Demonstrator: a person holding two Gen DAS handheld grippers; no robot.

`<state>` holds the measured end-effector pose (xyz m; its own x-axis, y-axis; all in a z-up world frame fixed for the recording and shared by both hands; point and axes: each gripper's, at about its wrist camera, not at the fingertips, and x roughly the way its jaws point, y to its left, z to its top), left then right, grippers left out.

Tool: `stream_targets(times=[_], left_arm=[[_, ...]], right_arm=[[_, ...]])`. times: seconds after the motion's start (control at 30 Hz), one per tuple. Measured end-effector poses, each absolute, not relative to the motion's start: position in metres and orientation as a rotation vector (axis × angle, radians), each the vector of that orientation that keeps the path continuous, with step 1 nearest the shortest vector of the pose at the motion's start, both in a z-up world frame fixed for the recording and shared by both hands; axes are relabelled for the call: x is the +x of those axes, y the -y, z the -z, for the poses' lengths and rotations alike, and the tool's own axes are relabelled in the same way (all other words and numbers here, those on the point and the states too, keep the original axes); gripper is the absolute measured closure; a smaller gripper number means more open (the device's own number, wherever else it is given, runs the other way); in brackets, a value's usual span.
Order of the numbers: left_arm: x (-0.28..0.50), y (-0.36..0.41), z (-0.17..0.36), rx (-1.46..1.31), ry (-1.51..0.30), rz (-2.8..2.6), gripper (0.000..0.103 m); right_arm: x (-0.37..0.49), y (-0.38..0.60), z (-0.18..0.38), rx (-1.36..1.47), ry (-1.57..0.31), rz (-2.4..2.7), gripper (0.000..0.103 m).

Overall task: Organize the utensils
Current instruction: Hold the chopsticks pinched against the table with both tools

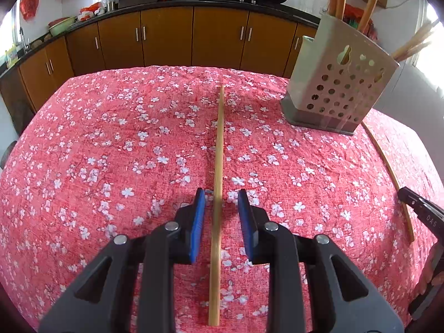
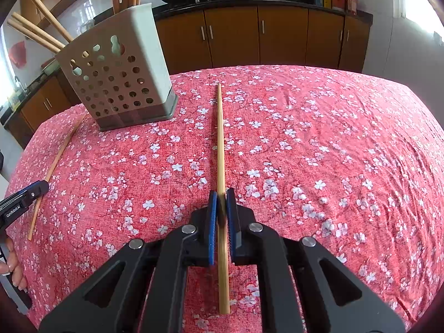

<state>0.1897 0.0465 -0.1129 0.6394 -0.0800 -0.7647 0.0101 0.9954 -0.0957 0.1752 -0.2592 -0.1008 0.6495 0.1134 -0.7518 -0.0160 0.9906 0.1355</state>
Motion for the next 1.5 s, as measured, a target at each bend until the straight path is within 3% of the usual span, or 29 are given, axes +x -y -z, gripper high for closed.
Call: stream_targets(times=[1.5], left_arm=[[0.185,-0.057,0.109,-0.152,-0.871,0.067,0.077]], right_arm=[[0.170,0.260,0.098,0.143,-0.861,-0.076,0.094]])
